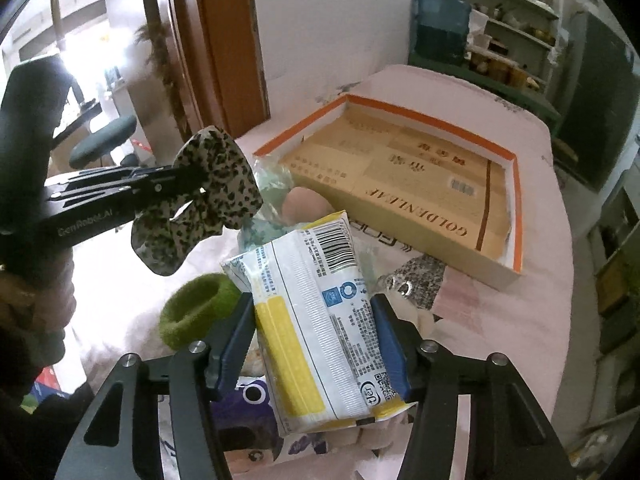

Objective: Organize soft objects
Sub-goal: 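Grasp the leopard scrunchie with the left gripper while the right gripper grasps the wipes pack, then carry the scrunchie and wipes pack into the box lid and release both, then withdraw both grippers from the box lid back toward the remaining items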

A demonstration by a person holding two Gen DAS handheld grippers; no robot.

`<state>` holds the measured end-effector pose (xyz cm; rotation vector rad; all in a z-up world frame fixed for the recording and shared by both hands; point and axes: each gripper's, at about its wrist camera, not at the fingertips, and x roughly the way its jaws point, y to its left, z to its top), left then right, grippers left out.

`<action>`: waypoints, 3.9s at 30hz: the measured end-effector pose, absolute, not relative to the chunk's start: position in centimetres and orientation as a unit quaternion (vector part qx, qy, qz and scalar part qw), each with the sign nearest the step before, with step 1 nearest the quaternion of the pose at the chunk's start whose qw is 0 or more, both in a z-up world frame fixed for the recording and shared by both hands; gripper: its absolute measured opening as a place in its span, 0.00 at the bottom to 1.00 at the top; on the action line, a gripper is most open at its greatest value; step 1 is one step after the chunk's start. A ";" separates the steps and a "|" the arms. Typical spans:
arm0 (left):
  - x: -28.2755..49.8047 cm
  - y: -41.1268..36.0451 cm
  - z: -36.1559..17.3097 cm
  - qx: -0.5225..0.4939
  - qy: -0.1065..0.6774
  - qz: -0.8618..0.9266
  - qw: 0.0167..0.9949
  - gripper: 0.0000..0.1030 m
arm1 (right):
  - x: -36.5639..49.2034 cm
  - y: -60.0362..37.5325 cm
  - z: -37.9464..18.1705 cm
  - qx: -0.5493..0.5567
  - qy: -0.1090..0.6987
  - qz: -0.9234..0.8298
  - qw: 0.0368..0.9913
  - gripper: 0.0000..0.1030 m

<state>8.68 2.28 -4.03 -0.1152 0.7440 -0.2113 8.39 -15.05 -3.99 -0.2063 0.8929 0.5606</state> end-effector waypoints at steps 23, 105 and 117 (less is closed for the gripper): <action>12.1 0.3 1.7 -0.012 0.300 -0.094 0.949 0.06 | 12.2 -18.4 2.2 -0.041 0.380 0.202 0.902 0.58; 36.0 -2.6 -7.1 -0.055 0.432 -0.113 0.893 0.58 | 35.9 -20.4 -6.3 0.022 0.480 0.095 0.872 0.69; 32.6 -2.8 -4.6 -0.043 0.414 -0.106 0.903 0.58 | 33.1 -20.4 -4.2 0.029 0.463 0.095 0.881 0.69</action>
